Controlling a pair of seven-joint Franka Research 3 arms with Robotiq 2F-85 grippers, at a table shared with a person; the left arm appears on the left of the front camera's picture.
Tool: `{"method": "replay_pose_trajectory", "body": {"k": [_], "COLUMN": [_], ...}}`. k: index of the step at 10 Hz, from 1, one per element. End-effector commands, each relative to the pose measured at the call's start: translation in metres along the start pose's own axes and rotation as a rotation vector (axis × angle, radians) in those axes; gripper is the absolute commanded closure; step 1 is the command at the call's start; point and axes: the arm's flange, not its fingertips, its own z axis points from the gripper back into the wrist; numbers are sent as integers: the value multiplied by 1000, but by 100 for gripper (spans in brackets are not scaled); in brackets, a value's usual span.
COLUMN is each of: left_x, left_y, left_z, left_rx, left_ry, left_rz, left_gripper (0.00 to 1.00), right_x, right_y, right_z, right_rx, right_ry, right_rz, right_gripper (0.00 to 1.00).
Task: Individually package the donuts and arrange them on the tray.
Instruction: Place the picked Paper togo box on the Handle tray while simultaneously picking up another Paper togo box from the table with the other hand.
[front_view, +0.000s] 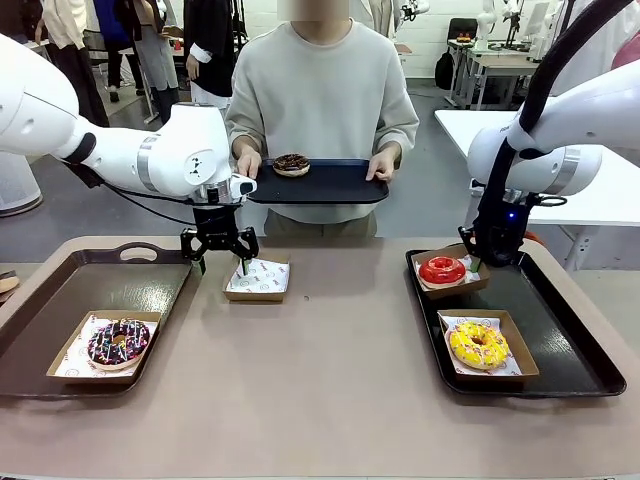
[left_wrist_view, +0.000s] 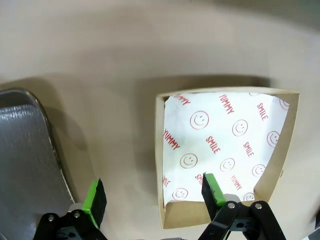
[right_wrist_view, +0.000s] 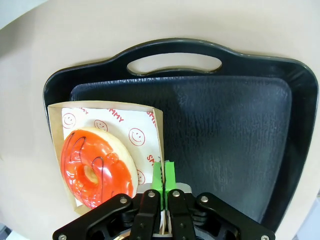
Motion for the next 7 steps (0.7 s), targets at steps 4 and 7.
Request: {"method": "replay_pose_trajectory", "body": {"k": [4,7], "left_x": [15,15], "left_y": [2,1], "left_z": [-5,-7], "left_rx": [-2,3], "left_ry": [-50,-47], "left_rz": [-62,-64], "left_gripper": [0,0], "right_x": [-1,-1], "right_y": [-3,-3], "right_z": [-8,-14], "right_rx": [24,17], "right_ry": [-9,4], "right_rz": [-17,-17], "right_gripper": [98,98]}}
